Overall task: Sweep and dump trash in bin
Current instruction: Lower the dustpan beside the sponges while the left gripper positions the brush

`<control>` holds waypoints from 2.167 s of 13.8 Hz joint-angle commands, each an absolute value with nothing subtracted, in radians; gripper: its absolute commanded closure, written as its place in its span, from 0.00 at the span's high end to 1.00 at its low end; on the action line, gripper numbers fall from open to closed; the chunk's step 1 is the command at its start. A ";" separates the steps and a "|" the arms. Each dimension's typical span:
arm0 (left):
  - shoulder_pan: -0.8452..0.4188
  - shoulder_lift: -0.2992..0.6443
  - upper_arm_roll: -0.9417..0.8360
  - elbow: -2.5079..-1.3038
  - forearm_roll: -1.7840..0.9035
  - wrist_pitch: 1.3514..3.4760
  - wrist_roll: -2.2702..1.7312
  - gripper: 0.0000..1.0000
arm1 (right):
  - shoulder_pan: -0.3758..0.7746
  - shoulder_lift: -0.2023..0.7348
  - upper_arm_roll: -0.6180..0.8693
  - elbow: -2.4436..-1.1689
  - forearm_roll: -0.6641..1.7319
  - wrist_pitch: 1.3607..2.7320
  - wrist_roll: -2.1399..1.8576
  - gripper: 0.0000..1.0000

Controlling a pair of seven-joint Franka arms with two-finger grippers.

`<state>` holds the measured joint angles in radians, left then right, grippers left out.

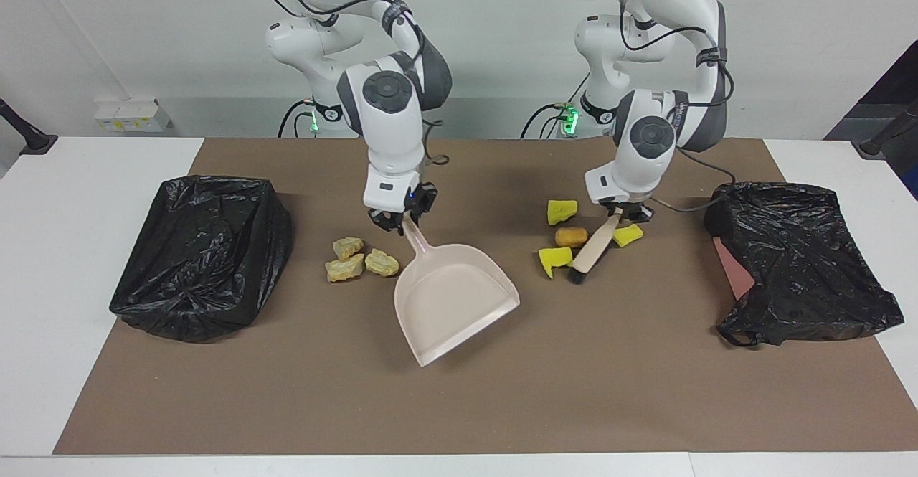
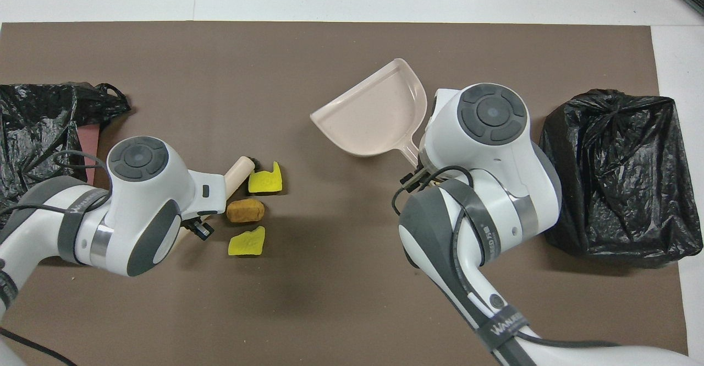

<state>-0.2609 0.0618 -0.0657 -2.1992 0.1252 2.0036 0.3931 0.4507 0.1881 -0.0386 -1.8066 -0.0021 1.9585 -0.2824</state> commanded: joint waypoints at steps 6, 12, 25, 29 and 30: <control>-0.313 -0.001 -0.041 -2.154 0.025 1.901 0.390 0.00 | 0.459 0.046 -0.029 -2.074 -0.052 2.074 -0.899 0.00; -0.143 -0.100 -0.040 -2.175 0.020 1.766 0.223 0.00 | 0.492 0.017 -0.029 -2.168 -0.057 2.177 -1.066 0.00; -0.177 -0.158 -0.044 -2.404 -0.044 1.914 -0.283 0.00 | 0.597 0.074 -0.029 -2.178 -0.137 2.186 -0.805 0.00; -0.351 -0.155 -0.046 -2.418 -0.147 1.942 -0.481 0.00 | 0.598 0.074 -0.029 -2.178 -0.137 2.184 -0.795 0.00; -0.404 -0.146 -0.045 -2.419 -0.197 1.986 -0.529 0.00 | 0.598 0.074 -0.029 -2.178 -0.137 2.184 -0.790 0.00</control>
